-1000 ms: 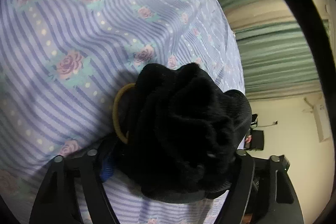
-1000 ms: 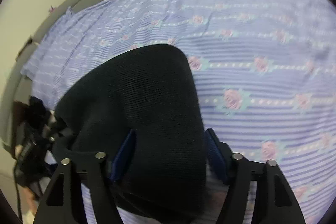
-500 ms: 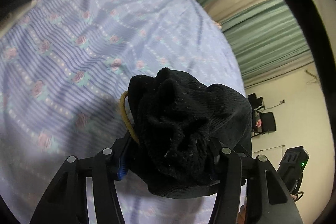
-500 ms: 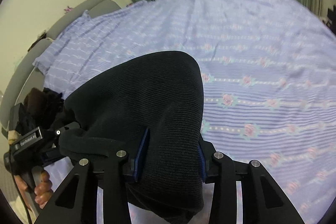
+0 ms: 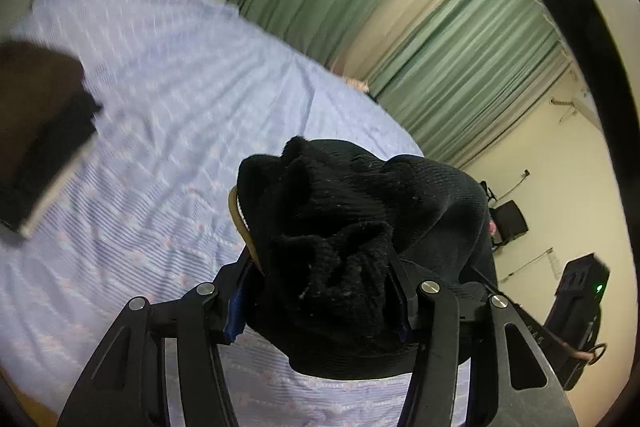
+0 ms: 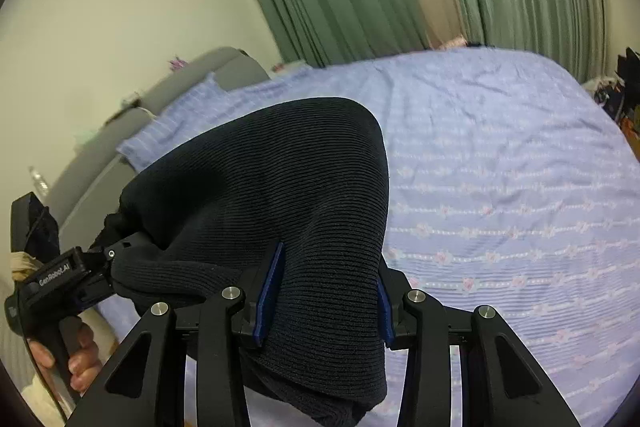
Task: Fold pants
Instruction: 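Carry the bundle with both tools and lower it onto the folded clothes stack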
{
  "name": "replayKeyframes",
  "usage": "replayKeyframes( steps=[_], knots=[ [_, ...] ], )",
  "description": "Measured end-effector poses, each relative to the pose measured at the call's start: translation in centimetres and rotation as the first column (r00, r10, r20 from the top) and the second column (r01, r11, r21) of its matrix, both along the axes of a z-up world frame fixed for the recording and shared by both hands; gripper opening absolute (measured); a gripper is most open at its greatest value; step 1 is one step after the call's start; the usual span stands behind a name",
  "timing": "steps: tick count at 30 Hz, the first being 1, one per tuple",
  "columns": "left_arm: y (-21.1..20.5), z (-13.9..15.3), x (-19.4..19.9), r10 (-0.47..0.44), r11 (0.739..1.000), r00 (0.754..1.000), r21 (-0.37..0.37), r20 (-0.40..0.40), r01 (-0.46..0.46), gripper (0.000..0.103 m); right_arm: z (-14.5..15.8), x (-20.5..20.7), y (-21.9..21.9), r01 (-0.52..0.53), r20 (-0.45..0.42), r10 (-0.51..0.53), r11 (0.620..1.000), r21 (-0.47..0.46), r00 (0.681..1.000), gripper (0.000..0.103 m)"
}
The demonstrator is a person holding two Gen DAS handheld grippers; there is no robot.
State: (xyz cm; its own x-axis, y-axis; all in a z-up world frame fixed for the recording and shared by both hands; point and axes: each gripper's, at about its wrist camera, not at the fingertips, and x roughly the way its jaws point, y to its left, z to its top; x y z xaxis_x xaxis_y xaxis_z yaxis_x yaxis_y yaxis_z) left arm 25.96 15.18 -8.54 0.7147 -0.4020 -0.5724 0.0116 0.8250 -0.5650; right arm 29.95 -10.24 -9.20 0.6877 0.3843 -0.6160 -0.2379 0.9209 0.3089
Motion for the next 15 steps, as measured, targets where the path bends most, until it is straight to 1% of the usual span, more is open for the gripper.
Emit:
replayKeyframes(
  steps=[2, 5, 11, 15],
  knots=[
    [-0.3, 2.9, -2.6, 0.026, 0.999, 0.999, 0.033, 0.034, -0.027, 0.053, 2.5, -1.9, -0.1, -0.025, 0.023, 0.024, 1.0, 0.01, 0.999, 0.04],
    [-0.4, 5.5, -5.4, 0.061, 0.997, 0.995, 0.035, 0.074, -0.063, 0.052, 4.9, -4.0, -0.1, -0.057, 0.06, 0.055, 0.998, 0.03, 0.997, 0.04],
    [1.7, 8.9, -9.1, 0.087, 0.996, 0.986, 0.012, 0.143, -0.09, 0.052, 9.2, -8.0, 1.1, -0.087, 0.147, 0.08, 0.996, 0.038, 0.986, 0.04],
    [4.1, 10.0, -10.4, 0.086, 0.996, 0.978, -0.005, 0.191, -0.087, 0.051, 11.0, -9.7, 3.4, -0.086, 0.192, 0.079, 0.996, 0.032, 0.978, 0.04]
  ],
)
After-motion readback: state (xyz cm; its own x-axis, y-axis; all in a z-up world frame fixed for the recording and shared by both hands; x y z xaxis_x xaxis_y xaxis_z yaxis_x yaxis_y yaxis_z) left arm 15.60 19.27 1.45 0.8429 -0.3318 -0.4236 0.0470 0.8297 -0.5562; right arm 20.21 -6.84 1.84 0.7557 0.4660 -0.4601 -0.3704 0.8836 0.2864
